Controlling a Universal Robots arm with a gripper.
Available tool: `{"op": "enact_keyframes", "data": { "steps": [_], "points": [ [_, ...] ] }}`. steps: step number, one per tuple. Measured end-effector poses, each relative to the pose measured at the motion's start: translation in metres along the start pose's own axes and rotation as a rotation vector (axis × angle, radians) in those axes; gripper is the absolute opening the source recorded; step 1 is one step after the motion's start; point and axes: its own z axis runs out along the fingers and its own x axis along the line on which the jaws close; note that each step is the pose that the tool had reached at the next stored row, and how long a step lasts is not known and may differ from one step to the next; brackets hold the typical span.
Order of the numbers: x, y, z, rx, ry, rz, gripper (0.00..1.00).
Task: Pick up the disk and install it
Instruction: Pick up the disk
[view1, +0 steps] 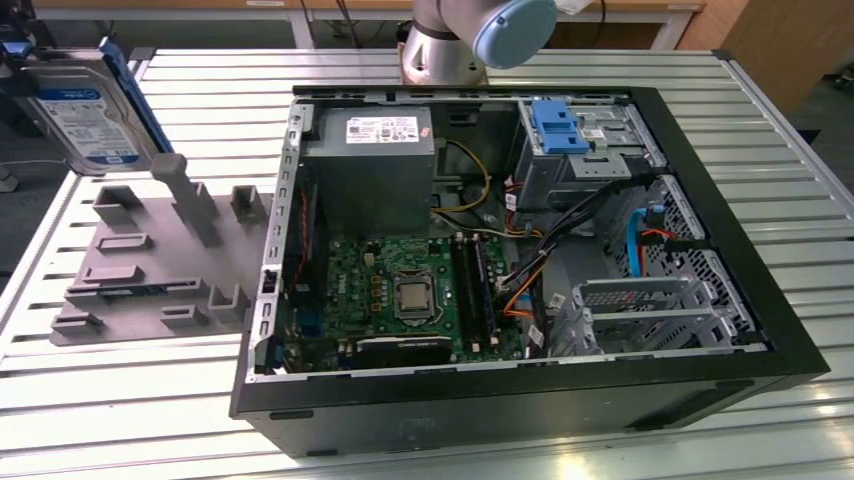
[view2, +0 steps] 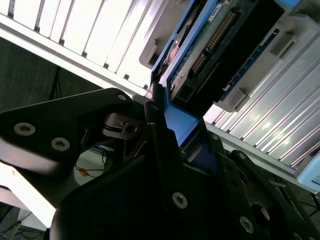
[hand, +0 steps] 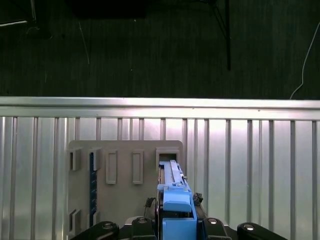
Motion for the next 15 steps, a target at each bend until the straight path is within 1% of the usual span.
{"op": "enact_keyframes", "data": {
  "steps": [12,15],
  "points": [
    [-0.0001,0.0002,-0.0163,0.0,0.0001,0.0,0.36],
    [-0.0002,0.0003,-0.0218,0.0,0.0001,0.0,0.36]
  ]
}}
